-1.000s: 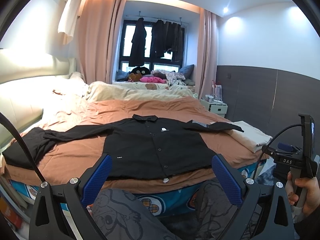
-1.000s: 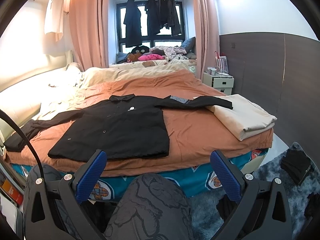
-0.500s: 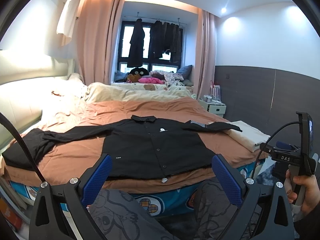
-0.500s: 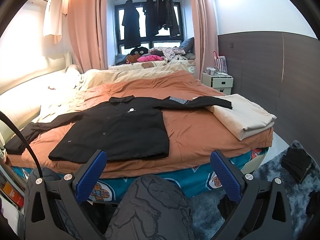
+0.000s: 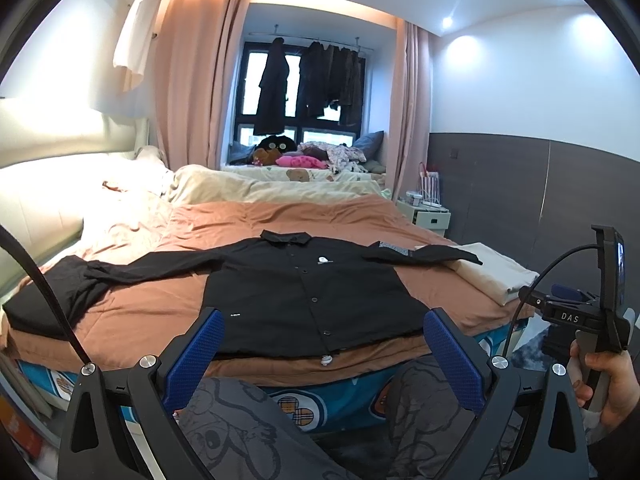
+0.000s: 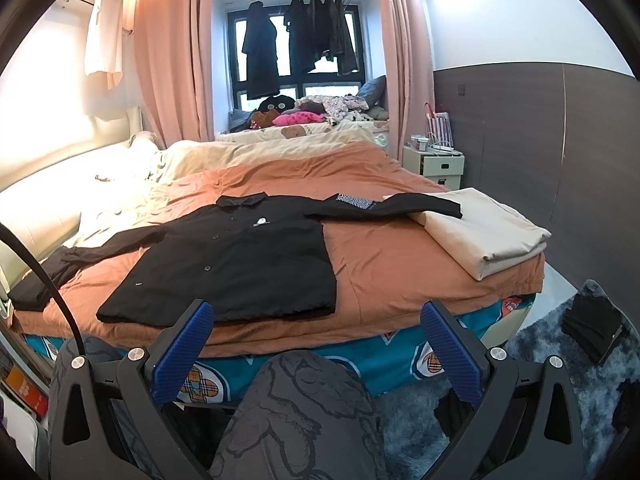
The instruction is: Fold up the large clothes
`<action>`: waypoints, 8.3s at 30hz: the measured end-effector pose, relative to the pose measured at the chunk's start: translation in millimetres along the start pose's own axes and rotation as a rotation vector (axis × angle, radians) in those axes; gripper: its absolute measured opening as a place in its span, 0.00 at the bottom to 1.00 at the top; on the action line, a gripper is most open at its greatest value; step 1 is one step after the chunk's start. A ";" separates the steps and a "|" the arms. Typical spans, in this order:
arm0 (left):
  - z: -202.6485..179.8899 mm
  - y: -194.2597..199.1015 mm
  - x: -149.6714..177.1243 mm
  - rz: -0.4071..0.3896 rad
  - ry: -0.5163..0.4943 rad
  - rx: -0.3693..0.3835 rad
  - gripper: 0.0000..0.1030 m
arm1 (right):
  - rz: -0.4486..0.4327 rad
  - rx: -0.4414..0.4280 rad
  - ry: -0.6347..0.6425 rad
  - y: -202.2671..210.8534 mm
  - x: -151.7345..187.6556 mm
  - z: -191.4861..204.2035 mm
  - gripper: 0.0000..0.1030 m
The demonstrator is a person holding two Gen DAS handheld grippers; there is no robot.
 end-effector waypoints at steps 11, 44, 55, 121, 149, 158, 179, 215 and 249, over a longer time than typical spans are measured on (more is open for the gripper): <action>0.2 0.1 -0.5 0.002 0.002 0.001 0.98 | 0.001 0.002 -0.006 2.1 1.2 -1.4 1.00; 57.7 -51.8 -37.2 -0.003 0.014 -0.079 0.98 | -0.025 -0.067 -0.039 -95.8 -62.8 14.9 1.00; 131.9 -110.9 -35.1 0.089 0.106 -0.162 0.98 | 0.013 -0.164 0.004 -186.4 -89.3 48.6 1.00; 619.1 -323.5 -36.7 0.358 0.625 -0.616 0.26 | 0.486 -0.760 -0.185 -624.4 -185.5 246.2 0.33; 322.6 -360.0 -339.7 0.057 0.172 -0.193 0.19 | 0.461 -0.749 -0.313 -590.1 -207.3 156.6 0.69; 210.4 -404.5 -357.8 0.079 0.079 -0.019 0.13 | 0.420 -0.601 -0.417 -558.0 -175.1 54.2 0.69; 3.7 -561.0 -217.9 0.460 -0.053 0.380 0.80 | 0.361 -0.423 -0.741 -580.7 -148.1 -69.2 0.69; 323.4 -571.7 -6.9 0.635 0.326 -0.261 0.64 | 0.420 -0.312 -0.806 -628.5 -101.7 -83.8 0.07; 207.7 -500.6 -40.7 0.546 0.345 -0.166 0.75 | 0.321 -0.156 -0.958 -518.1 -81.6 -234.1 0.60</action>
Point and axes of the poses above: each gripper's, at about its wrist camera, not at the fingertips, and y roughly against the way its jaws point, z to its left, x to its underside, the point moved 9 cm from there along -y, roughly the way its jaws point, and after that the axes turned 6 degrees about y, right-handed, at the moved point
